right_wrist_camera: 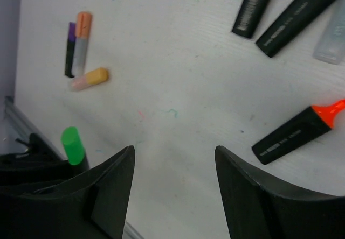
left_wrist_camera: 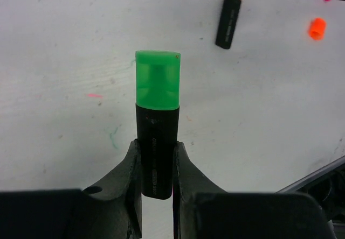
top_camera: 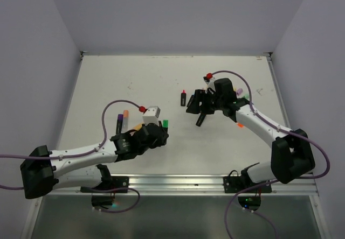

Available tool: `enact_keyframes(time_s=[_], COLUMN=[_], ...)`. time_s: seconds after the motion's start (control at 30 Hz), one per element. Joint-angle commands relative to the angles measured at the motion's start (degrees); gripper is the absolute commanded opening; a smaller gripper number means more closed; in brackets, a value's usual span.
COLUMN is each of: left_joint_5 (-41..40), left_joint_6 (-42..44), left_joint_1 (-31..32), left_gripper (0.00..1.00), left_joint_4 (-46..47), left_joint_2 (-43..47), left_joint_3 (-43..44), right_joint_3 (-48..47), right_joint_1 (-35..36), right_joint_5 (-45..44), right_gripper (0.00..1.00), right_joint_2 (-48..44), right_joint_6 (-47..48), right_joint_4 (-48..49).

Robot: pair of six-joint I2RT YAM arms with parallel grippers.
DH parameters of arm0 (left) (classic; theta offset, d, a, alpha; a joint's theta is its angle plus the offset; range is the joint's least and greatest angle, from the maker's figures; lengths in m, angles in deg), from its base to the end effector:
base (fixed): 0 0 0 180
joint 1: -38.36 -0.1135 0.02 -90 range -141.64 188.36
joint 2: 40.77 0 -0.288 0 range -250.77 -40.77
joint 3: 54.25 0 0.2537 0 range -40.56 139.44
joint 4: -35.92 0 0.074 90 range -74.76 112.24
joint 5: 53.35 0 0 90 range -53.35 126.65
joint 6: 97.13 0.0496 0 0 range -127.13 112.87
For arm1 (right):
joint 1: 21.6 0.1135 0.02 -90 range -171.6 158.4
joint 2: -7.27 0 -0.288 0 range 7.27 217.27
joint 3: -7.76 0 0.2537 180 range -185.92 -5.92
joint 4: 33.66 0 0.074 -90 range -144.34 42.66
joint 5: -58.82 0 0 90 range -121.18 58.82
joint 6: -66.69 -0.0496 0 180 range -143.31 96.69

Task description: Open the pen caps

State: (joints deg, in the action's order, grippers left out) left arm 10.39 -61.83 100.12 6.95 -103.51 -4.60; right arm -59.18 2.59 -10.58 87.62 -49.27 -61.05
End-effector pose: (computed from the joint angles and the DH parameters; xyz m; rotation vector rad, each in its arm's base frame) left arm 0.1249 -0.1862 0.2327 -0.0951 2.2774 -0.5785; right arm 0.2753 0.1428 0.2599 -0.1607 2.3750 0.8508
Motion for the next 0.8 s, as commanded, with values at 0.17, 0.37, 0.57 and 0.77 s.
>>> enact_keyframes(time_s=[0.17,0.37,0.57,0.77], left_joint_5=[6.13,5.43,5.78,7.27], left_joint_6=[26.22,27.63,27.89,27.63], left_joint_1=[0.03,-0.15,-0.41,-0.5], left_gripper=[0.0,0.0,0.0,0.0], left_joint_4=[23.37,21.7,21.88,22.58], left_joint_2=[-7.74,-9.86,-9.16,-9.59], left_joint_3=[5.68,9.12,9.3,9.03], right_joint_3=[0.17,0.43,0.78,0.69], right_joint_1=[2.96,5.08,5.87,6.14], right_joint_5=[17.63,15.35,12.02,9.02], right_gripper=[0.63,0.63,0.44,0.0], right_joint_2=[0.68,-0.11,0.77,1.47], right_joint_6=[-7.27,-8.23,-8.5,-8.41], right_joint_4=[12.31,12.66,12.57,11.78])
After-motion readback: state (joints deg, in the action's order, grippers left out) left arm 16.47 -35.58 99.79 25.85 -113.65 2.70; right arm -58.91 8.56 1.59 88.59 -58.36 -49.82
